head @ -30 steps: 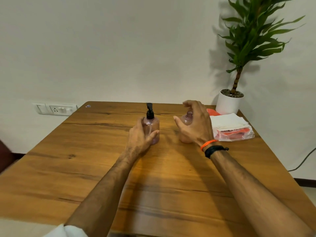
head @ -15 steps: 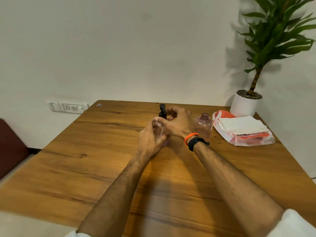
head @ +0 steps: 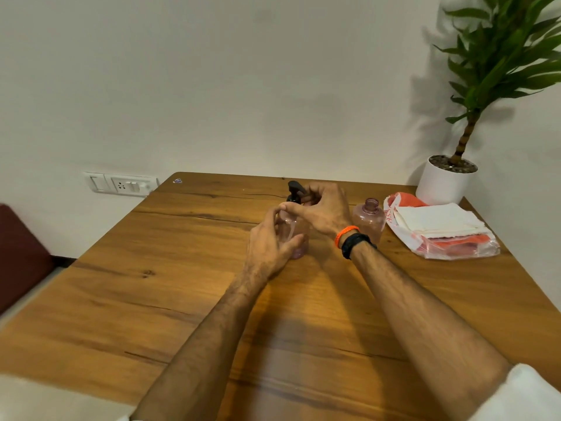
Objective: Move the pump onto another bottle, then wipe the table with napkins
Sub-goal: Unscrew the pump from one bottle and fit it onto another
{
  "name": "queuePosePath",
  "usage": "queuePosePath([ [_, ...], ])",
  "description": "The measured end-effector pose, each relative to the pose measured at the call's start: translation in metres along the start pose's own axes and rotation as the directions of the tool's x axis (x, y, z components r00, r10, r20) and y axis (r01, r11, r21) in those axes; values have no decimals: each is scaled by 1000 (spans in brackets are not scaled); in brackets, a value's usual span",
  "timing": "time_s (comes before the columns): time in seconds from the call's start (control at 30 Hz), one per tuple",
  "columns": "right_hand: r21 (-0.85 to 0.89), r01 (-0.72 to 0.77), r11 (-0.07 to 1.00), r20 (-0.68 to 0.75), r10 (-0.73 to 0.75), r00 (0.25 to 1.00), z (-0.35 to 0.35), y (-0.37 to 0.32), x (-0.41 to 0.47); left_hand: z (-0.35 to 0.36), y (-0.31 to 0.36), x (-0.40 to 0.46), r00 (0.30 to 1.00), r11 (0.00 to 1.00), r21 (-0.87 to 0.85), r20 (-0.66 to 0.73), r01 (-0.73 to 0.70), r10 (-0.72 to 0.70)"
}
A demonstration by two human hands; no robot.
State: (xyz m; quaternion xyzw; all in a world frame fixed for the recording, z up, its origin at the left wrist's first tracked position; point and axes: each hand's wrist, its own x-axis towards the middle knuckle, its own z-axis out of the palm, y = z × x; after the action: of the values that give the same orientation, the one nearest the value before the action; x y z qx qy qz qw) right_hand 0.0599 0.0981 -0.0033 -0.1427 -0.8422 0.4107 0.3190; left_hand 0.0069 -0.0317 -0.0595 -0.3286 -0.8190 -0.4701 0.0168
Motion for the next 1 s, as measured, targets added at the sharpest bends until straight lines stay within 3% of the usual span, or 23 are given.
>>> queuePosePath([
  [0.23, 96, -26, 995, 232, 3, 973, -10, 0, 4, -1, 0, 0, 1000, 999, -30, 16, 10, -9],
  [0.43, 107, -106, 989, 101, 95, 990, -2, 1, 3, 4, -4, -3, 999, 999, -49, -32, 10, -11],
  [0.8, 65, -29, 997, 212, 15, 977, -11, -1, 4, 13, -18, -8, 988, 963, -220, 23, 156, -155],
  [1.0, -18, -25, 1000, 166, 28, 986, -7, -1, 4, 12, -23, -8, 988, 962, -224, 39, 157, -152],
])
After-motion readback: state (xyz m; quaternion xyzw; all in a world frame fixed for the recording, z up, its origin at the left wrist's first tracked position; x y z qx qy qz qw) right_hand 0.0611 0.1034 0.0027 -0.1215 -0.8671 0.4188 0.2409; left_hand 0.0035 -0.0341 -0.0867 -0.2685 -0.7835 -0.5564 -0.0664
